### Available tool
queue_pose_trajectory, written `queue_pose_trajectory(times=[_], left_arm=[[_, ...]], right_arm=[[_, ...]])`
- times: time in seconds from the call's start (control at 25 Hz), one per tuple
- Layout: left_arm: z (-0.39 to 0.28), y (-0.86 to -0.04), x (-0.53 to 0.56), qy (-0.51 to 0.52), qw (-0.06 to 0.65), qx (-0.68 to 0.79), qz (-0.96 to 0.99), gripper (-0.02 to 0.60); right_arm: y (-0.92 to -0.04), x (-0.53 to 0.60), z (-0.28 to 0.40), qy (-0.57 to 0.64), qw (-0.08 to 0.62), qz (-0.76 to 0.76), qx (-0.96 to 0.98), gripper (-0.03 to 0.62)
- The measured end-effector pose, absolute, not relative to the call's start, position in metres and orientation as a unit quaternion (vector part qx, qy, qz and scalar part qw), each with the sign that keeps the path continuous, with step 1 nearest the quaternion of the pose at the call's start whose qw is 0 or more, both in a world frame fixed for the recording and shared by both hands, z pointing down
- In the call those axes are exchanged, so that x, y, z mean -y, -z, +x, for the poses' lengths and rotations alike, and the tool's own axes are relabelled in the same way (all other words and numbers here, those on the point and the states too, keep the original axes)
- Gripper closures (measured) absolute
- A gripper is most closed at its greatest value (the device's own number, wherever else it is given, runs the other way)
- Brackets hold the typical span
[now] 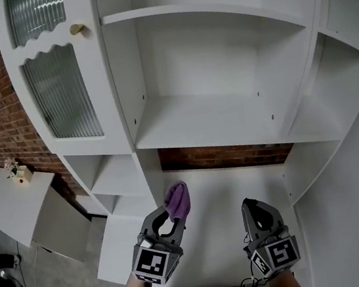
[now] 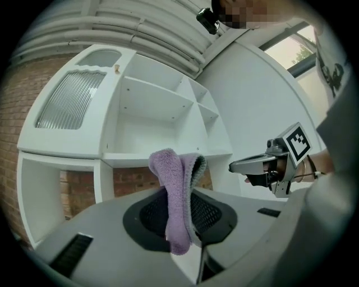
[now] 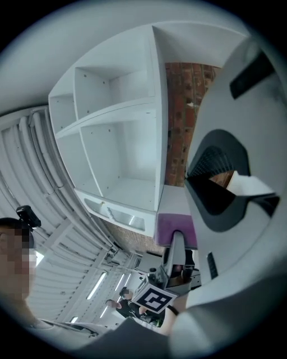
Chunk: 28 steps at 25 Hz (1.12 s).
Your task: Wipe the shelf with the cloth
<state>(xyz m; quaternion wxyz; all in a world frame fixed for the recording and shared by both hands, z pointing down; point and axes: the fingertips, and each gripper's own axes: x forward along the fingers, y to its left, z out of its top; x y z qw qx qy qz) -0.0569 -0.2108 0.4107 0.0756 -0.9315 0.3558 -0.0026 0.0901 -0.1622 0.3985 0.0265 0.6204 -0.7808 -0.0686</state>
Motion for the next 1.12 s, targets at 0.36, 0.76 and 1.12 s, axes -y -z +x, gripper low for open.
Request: queue_pose_trajectory(times=[0.36,0.76,1.12], left_arm=[[-0.052,-0.411,0.210,0.008,0.081,-0.351,-0.933,0.492],[-0.055,-0.416,0.210,-0.001,0.053,-0.349,-0.936,0.492],[-0.057,-0.419,0.211,0.009,0.061,-0.354,-0.933,0.492]], right_arm=[[-0.395,0.165,0.085,0.083,0.033,0.622,0.778,0.592],[-0.392,0.157,0.085,0.087,0.019,0.612,0.786,0.592],[-0.398,0.161,0.078,0.086,0.037,0.607,0.789,0.592]])
